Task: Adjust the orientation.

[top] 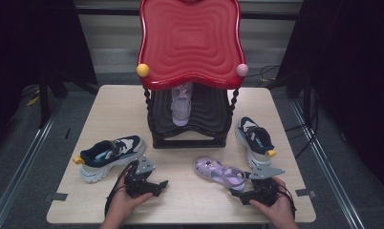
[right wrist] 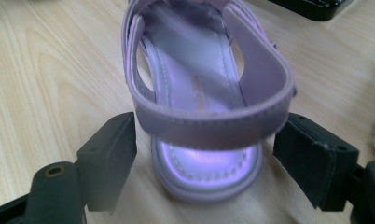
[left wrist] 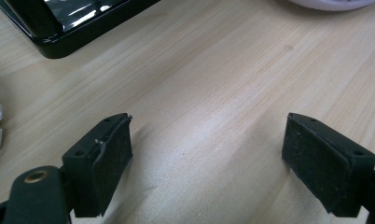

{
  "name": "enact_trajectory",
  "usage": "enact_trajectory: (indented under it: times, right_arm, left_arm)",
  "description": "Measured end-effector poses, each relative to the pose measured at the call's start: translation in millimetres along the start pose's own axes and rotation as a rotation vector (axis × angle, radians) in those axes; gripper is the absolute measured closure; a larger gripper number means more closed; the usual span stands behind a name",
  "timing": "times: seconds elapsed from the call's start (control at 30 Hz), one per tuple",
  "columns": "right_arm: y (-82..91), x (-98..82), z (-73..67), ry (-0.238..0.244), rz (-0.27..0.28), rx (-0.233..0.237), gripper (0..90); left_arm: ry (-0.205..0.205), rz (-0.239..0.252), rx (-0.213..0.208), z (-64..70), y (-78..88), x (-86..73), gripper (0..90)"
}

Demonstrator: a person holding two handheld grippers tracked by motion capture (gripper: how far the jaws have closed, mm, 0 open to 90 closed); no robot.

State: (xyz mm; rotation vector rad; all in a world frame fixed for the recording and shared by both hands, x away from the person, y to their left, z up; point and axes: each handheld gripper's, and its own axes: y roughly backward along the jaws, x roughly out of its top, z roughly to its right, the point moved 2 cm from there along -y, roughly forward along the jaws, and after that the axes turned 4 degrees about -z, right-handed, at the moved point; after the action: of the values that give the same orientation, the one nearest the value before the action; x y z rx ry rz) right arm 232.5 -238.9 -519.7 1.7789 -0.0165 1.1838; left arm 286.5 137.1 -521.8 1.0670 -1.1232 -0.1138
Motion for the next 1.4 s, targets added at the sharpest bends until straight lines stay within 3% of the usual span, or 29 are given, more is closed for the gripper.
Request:
enact_trajectory:
  times: [0.2,0.47,0.87,1.4]
  right_arm:
    - [-6.8,5.5,0.2,0.004,-0.005,0.002,21.3]
    - [-17.5,12.2,-5.1,0.046,-0.039,-0.006,23.0]
    - [-21.3,15.5,-4.6,0.027,-0.041,-0.021,23.3]
    - [-20.4,15.5,-5.4,0.016,-0.020,-0.036,34.2]
  left_arm:
    - [0.000,-0.001,0.002,0.0,0.0,0.0,15.5]
    - [0.000,0.000,0.000,-0.1,0.0,0.0,15.5]
    - [0.001,0.001,-0.001,0.1,-0.1,0.0,15.5]
    - [0.001,0.002,-0.002,0.1,-0.1,0.0,15.5]
